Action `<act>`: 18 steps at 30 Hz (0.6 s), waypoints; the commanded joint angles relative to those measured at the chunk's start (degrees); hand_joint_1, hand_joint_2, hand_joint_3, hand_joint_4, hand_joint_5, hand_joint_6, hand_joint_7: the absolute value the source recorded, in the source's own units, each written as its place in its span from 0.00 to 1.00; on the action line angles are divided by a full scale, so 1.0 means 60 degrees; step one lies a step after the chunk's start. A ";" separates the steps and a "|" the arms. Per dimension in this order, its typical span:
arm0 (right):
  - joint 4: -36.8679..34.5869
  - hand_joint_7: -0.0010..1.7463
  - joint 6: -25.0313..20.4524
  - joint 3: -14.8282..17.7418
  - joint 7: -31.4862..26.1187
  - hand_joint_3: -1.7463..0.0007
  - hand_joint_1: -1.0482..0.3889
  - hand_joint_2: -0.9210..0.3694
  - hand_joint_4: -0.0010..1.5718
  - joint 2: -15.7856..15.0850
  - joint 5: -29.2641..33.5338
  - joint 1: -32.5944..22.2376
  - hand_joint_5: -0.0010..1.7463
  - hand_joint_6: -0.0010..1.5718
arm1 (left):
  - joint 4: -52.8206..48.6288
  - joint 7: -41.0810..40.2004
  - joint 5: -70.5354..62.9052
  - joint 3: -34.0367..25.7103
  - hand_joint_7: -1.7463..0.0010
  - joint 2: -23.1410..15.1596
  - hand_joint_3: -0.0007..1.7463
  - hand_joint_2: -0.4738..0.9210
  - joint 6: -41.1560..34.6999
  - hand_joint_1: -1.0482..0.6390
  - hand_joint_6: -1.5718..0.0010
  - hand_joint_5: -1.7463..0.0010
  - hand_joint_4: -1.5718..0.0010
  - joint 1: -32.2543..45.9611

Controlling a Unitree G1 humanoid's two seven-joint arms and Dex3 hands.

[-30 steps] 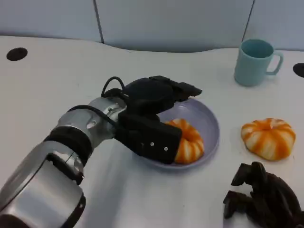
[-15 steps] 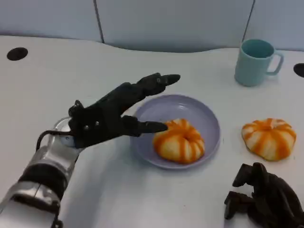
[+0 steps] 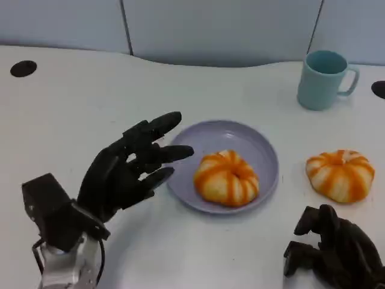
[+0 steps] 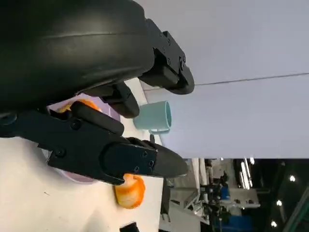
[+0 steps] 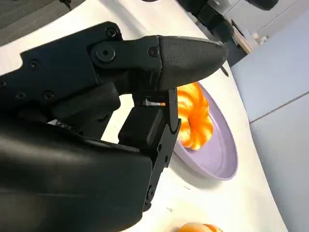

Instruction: Grasp the bread from the table and place it into the plate.

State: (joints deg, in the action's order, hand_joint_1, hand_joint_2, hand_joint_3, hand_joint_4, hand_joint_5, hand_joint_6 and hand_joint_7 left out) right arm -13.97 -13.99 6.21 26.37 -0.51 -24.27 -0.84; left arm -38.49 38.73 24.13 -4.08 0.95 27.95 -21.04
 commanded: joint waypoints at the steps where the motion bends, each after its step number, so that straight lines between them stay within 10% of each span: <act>1: -0.0167 0.57 -0.0078 0.0102 -0.0070 0.75 0.40 0.00 0.82 -0.0098 0.0030 -0.0032 0.64 0.75 | 0.2075 -0.0225 0.1401 -0.0391 0.89 0.0060 0.15 1.00 -0.2809 0.28 0.54 0.52 0.56 0.1433; 6: -0.0160 0.58 -0.0178 0.0109 -0.0149 0.75 0.40 0.00 0.82 -0.0087 0.0022 0.0036 0.64 0.76 | 0.3794 -0.1207 0.1290 -0.0476 0.80 0.0101 0.17 1.00 -0.4140 0.26 0.47 0.28 0.58 0.2533; 10: -0.0063 0.58 -0.0168 0.0052 -0.0209 0.75 0.40 0.00 0.82 -0.0122 0.0111 -0.0009 0.64 0.75 | 0.4130 -0.1271 0.1262 -0.0508 0.39 0.0068 0.26 1.00 -0.4513 0.29 0.62 0.12 0.59 0.2933; 18: 0.0051 0.59 -0.0008 0.0020 -0.0156 0.75 0.40 0.00 0.83 -0.0154 0.0144 -0.0164 0.64 0.75 | 0.4342 -0.1841 0.1133 -0.0560 0.21 0.0281 0.22 1.00 -0.5028 0.29 0.65 0.04 0.55 0.3489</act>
State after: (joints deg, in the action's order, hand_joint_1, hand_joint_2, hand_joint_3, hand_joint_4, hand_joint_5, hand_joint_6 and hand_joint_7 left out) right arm -13.93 -14.08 5.96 25.86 -0.56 -24.07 -0.68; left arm -13.46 29.05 30.76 -6.82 2.81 -0.02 -1.51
